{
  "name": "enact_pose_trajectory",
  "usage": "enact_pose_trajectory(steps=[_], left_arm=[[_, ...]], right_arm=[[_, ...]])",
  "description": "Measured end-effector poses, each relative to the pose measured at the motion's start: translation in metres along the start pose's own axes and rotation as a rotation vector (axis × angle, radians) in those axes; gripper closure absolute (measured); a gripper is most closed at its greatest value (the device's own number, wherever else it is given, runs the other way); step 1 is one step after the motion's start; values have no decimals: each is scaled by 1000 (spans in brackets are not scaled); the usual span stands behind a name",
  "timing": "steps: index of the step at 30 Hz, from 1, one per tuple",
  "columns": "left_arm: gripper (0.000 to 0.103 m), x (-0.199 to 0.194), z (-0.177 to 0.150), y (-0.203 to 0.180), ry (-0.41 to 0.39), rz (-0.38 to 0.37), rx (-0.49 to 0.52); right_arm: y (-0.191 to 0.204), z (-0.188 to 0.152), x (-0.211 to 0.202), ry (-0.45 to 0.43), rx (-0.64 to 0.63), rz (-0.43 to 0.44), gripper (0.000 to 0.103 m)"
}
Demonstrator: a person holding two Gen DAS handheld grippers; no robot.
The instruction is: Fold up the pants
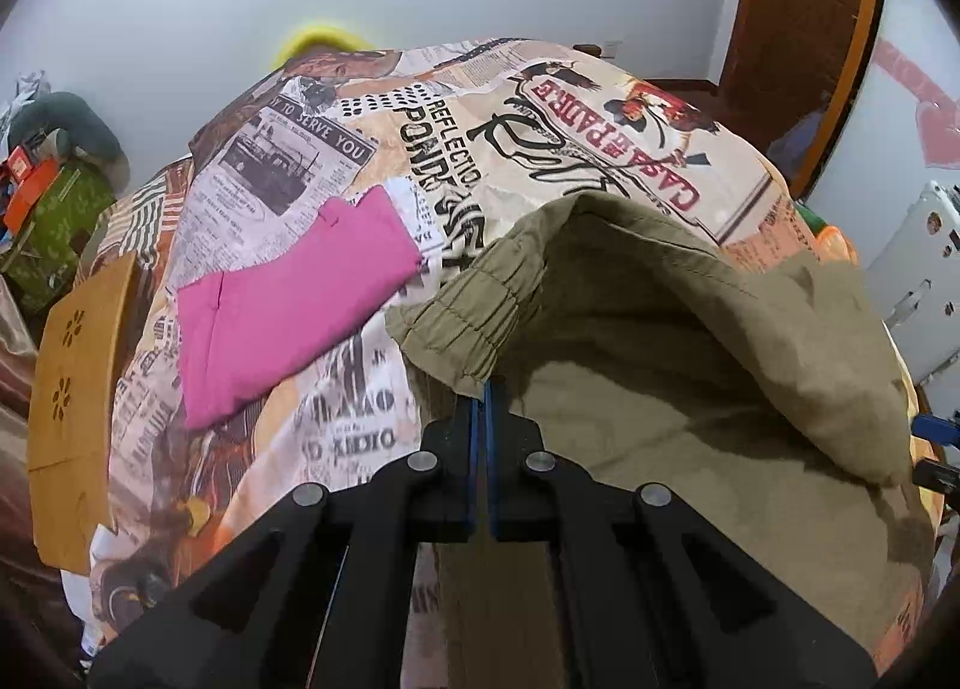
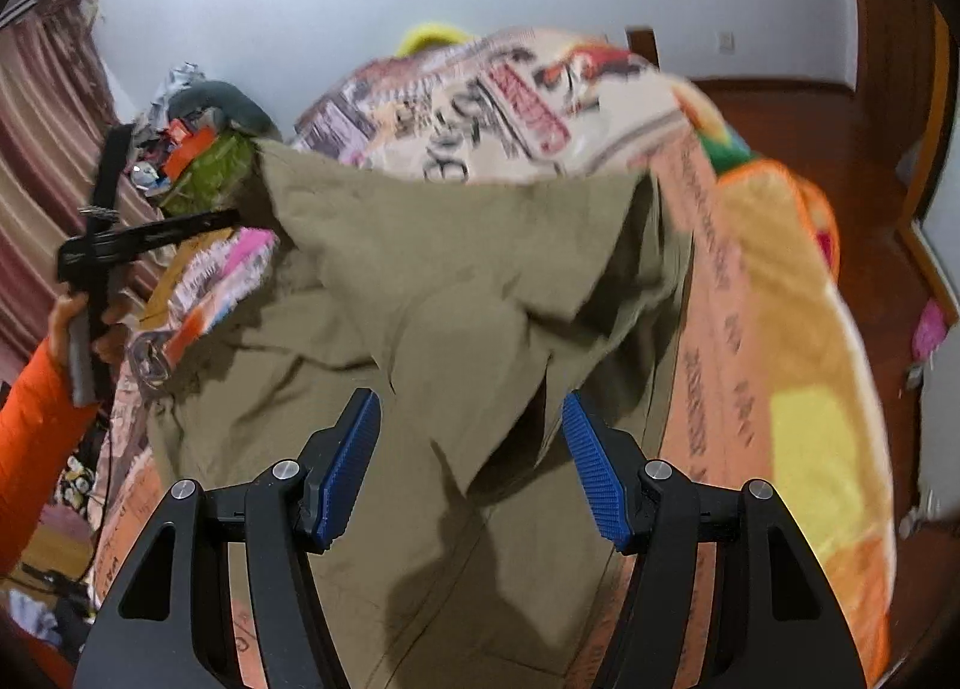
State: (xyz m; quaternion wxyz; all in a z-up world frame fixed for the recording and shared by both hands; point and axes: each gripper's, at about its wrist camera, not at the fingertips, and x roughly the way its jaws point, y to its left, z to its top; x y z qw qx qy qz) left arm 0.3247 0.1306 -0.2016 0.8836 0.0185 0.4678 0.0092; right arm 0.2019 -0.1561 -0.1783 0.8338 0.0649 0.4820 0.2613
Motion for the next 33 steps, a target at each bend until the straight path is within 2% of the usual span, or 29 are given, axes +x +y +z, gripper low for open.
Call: enact_pose_trajectory(steps=[4,8,16,19,25,27,29,33], left_arm=[[103,-2,-12,2,12,1,1],[103,-2,-21,3,17,2,-1],[103,5,-21,3,25,4,16],[101,7,-9,13,15,-22,-5],[84,44,30,32,37,-68,-40],[72,62,44,36,47,-93,-45],[48,75,53,37,36,-97,-45],[44,99,67,37,15,-125,-27]], right_arm=[[-2,-2,9,4,22,10,44],[3,0,9,-8,-3,21,56],[2,0,23,13,37,35,56],[7,6,19,-26,23,64,56],[11,14,32,-17,17,92,56],[11,13,36,-17,15,94,56],[10,14,40,-8,20,106,56],[6,15,44,5,27,128,56]])
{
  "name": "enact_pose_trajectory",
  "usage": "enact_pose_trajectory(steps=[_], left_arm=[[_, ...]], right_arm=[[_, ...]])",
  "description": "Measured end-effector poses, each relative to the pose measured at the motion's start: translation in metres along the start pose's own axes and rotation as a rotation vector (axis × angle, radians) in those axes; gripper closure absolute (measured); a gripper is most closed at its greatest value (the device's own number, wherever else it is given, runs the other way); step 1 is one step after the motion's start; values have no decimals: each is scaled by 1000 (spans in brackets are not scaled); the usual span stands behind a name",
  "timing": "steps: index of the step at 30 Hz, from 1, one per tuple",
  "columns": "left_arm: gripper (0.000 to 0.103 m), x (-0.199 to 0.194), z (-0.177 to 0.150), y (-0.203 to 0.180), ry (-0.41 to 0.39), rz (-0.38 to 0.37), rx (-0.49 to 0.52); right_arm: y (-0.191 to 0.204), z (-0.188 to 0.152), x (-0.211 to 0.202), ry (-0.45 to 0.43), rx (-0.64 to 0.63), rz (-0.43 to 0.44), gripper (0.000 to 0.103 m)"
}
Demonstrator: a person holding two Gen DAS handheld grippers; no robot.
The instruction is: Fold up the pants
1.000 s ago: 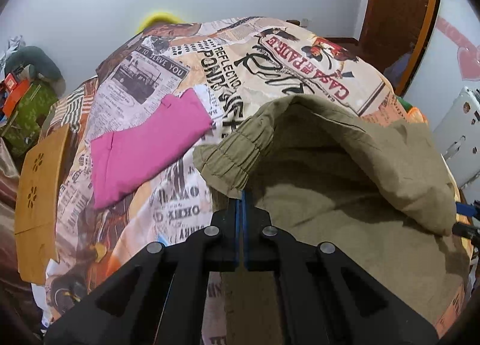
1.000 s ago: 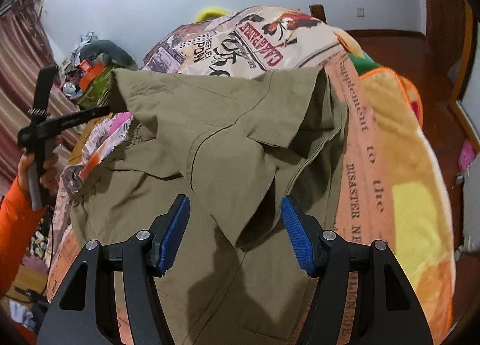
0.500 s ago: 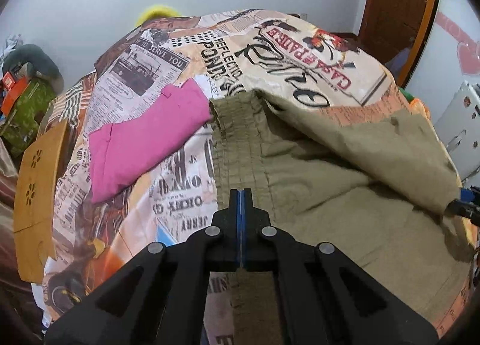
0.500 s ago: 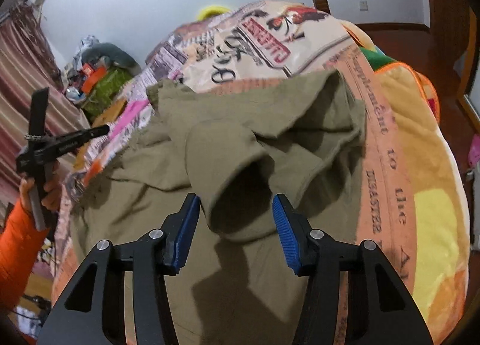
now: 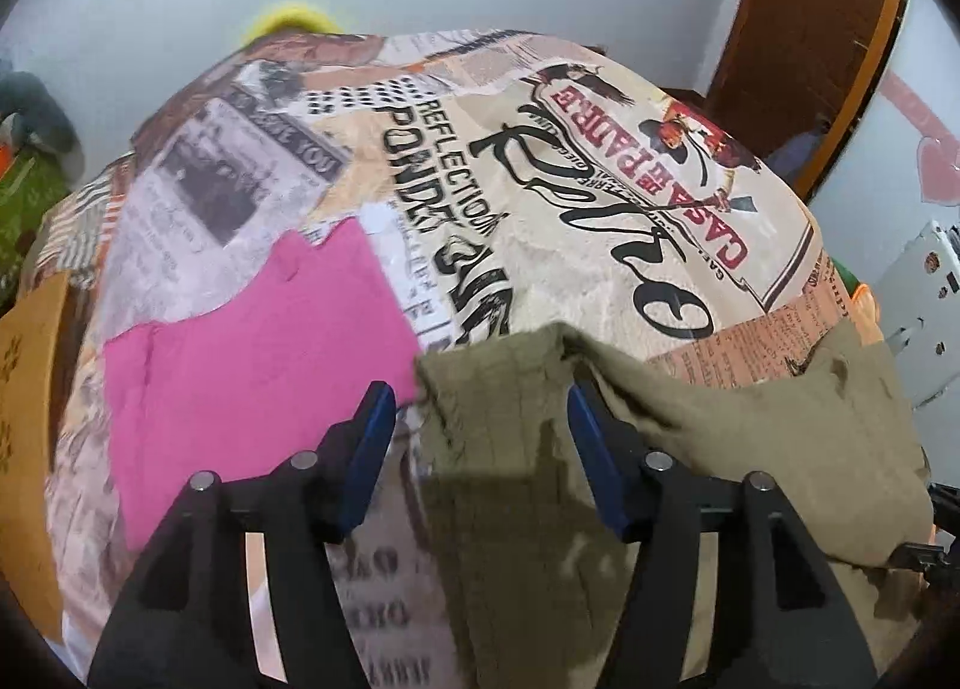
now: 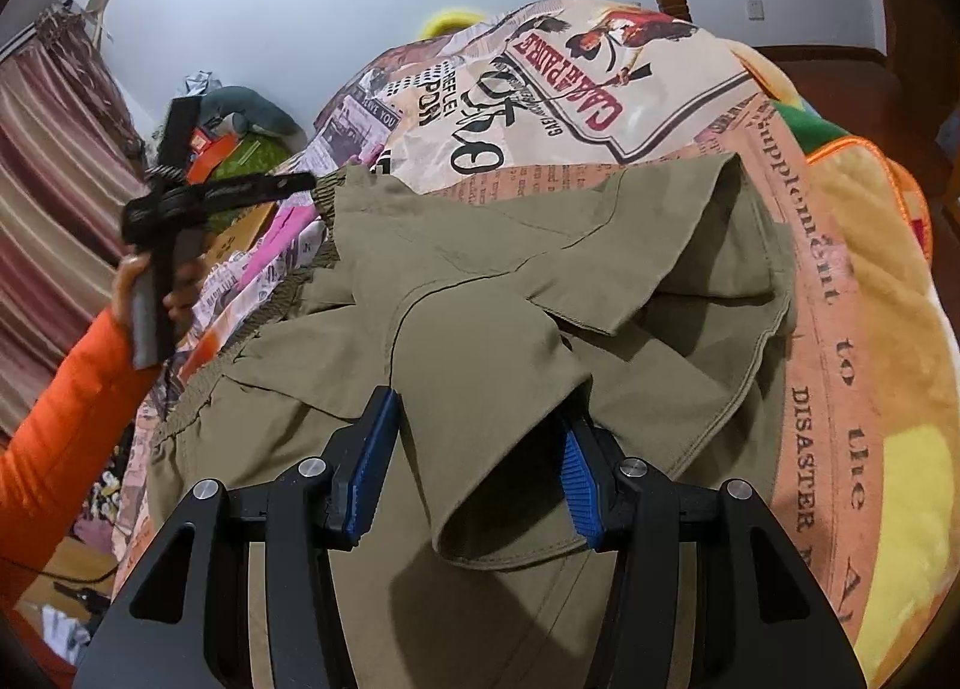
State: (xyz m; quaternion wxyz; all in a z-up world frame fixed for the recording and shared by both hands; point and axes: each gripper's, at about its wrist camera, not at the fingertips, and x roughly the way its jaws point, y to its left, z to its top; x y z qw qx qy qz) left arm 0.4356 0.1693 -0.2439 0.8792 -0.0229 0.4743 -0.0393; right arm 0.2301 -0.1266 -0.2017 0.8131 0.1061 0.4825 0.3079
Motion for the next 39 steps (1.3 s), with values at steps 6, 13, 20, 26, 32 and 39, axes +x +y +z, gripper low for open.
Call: enact_pose_trajectory(steps=[6,13,20,26,32,39], left_arm=[[50,42,1,-4,70,25,46],[93,35,-6,-17,28,67,68],[98,-4,-7,-25,-23,85,63],[99,-60,-9,-35,-87,76,72],[99,-117,-24,-48,-142,75,102],[99,-164,-68,-62,-179,74,136]], right_arm=[[0,2,2,11,-16,18,66],[7,3,-2,-16,-51,20,95],[14,7,-13,-73,-83,-29,100],[18,15,-35,-128,-96,-60,100],[14,25,-69,-199,-82,-88,100],[14,18,-106,-234,-102,-130,100]])
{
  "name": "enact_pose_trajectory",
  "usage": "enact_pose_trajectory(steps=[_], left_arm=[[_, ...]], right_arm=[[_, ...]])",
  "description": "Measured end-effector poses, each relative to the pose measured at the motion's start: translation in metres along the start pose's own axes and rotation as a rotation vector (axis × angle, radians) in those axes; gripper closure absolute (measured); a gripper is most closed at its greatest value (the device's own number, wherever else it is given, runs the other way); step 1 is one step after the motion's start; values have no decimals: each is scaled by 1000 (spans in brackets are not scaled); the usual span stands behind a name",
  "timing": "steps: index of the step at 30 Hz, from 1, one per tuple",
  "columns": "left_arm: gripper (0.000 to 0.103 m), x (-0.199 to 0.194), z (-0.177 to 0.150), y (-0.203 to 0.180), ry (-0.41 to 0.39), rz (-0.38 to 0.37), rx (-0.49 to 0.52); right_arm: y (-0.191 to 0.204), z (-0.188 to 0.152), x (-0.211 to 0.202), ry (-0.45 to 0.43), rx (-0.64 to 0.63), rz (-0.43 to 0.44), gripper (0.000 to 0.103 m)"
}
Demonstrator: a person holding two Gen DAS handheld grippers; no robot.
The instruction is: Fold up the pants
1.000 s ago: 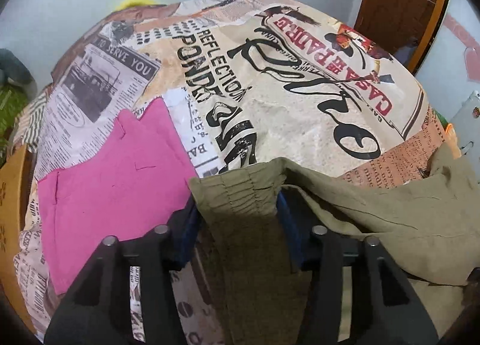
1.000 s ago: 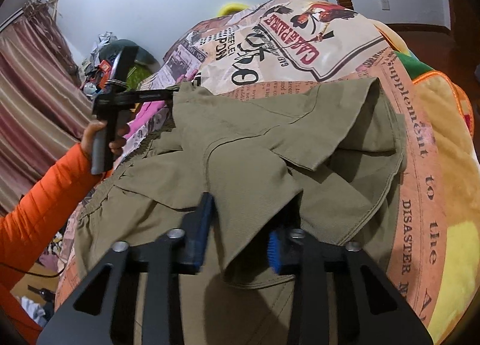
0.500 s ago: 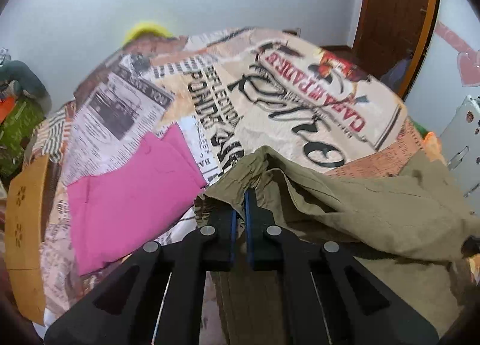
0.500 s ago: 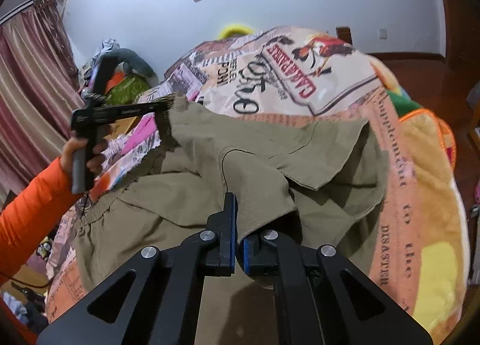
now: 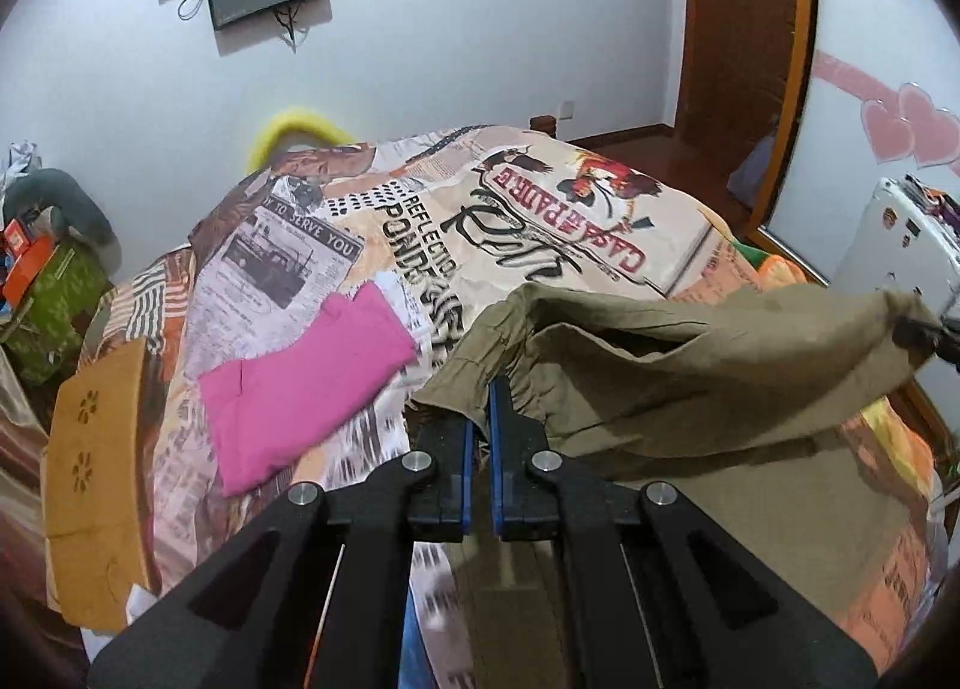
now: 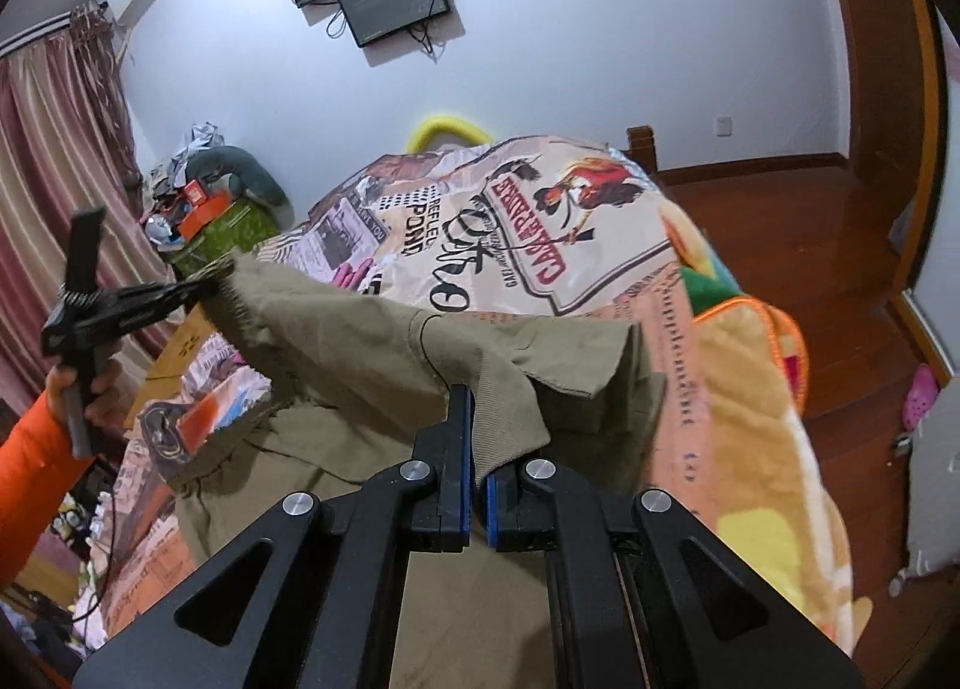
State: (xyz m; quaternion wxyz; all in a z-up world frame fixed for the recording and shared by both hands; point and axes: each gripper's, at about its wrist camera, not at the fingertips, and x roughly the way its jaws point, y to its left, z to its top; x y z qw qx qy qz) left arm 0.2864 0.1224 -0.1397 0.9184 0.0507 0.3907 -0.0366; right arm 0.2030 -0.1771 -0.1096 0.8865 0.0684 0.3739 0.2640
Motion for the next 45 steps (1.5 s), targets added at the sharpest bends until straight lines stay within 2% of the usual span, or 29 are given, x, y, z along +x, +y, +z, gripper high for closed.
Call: enact_pose_trajectory(steps=[10,14,18,21,23,24,26,28,31,37,43,45], left_arm=[[99,-22,-73,-25,69,-7,1],[99,-29,-103,-30,86,-6,9],[97,-30,-126,-31,126,-4,7],[97,-32,-140,-28,160,-9,-14],[88,-36,-146,-26,170,-11,-20],[83,-38,-148,-25,173,-4,-22],[47,-44,-148,-22,168,12,-34],[34,-55,-144,-21,126,22,-50],[28,-65,-132,-27,98,31,-36],[14,-68,-105,-58,64,12,66],[12,-41,-103,-94,118,48,215],[12,-33,-107,-97,141,48,228]], right_arm=[[4,-37,-5,94,-36,-37,100],[3,-53,-4,133,-24,-40,100],[0,-70,-3,168,0,-83,99],[-7,-81,-5,220,56,-100,88],[-7,-86,-11,226,68,-117,66],[-6,-87,-17,221,61,-133,63],[-2,-87,-24,206,38,-144,57],[3,-84,-31,192,16,-151,52],[11,-76,-39,155,-7,-149,44],[31,-63,-32,137,-32,-99,43],[56,-70,-5,194,-103,-49,43],[63,-76,5,229,-147,-37,43]])
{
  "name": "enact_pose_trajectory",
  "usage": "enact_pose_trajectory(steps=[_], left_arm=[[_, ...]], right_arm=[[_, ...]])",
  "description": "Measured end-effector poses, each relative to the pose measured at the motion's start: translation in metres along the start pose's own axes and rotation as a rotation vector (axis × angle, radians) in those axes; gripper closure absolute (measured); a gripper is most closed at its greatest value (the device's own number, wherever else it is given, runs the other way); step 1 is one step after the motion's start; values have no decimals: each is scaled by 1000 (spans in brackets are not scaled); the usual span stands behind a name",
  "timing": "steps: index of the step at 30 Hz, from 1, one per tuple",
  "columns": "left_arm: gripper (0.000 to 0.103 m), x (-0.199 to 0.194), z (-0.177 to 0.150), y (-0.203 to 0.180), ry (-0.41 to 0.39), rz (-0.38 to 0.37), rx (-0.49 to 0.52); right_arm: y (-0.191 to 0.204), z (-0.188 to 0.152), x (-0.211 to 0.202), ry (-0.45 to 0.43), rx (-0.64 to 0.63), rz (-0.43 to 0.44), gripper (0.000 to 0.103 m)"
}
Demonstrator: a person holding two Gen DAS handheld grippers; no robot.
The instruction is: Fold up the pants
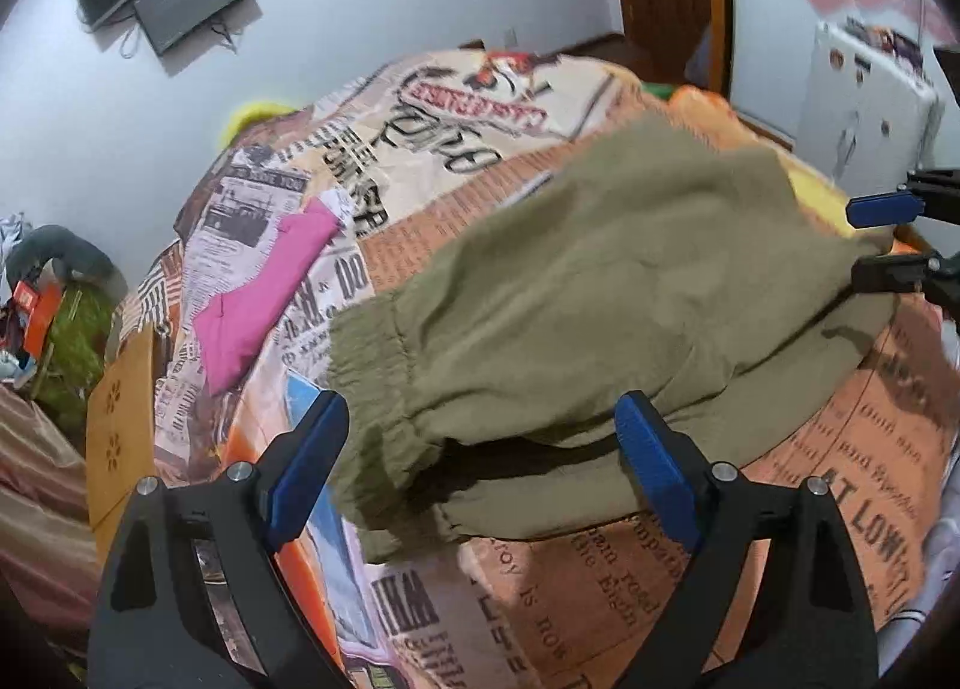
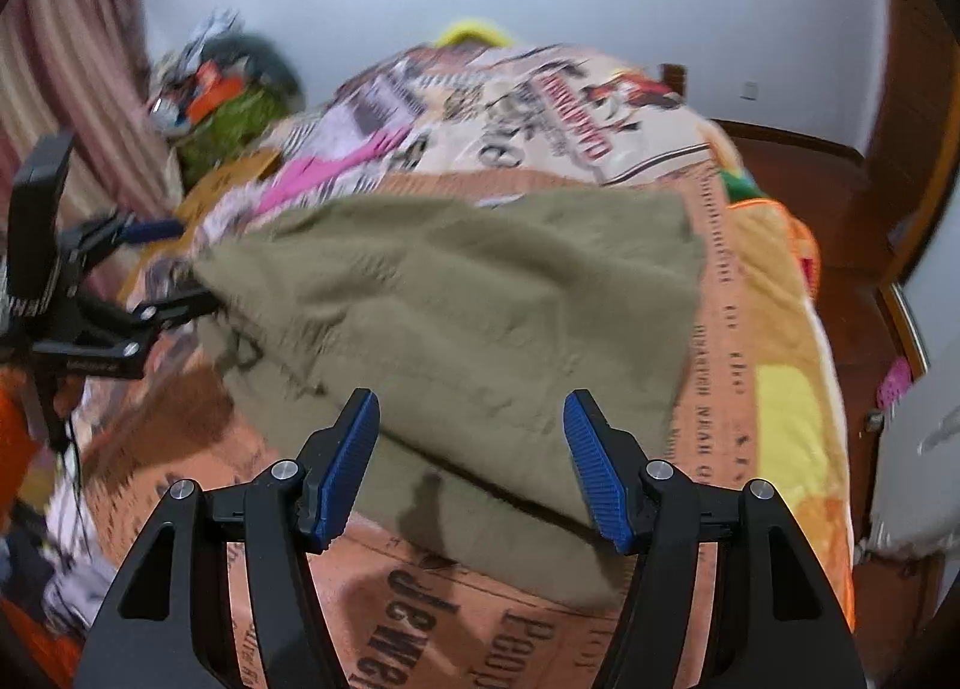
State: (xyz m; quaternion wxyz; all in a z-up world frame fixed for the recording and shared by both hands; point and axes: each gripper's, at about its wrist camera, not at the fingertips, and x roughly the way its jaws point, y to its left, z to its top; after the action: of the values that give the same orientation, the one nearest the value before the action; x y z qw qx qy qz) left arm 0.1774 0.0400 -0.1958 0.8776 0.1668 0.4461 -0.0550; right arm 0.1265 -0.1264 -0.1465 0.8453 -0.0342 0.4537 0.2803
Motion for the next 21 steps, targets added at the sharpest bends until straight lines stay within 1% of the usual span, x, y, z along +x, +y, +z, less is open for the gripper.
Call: enact_pose_trajectory(steps=[6,9,14,18,19,20,21], left_arm=[[12,14,-6,9,38,-41,-80],[12,18,-7,13,46,-36,-97],[12,30,-4,18,79,-48,-134],[12,27,-1,24,73,-83,-169],[12,25,0,25,66,-89,-175],[12,22,1,26,62,-92,-178],[12,19,2,26,55,-100,-181]], right_arm=[[15,-5,34,104,-116,-17,43],[20,-4,43,142,-162,-14,43],[32,-6,45,149,-222,8,43],[32,-5,50,146,-231,15,43],[33,-3,51,141,-234,12,47],[33,-2,51,133,-238,9,58],[34,-1,53,136,-245,13,63]])
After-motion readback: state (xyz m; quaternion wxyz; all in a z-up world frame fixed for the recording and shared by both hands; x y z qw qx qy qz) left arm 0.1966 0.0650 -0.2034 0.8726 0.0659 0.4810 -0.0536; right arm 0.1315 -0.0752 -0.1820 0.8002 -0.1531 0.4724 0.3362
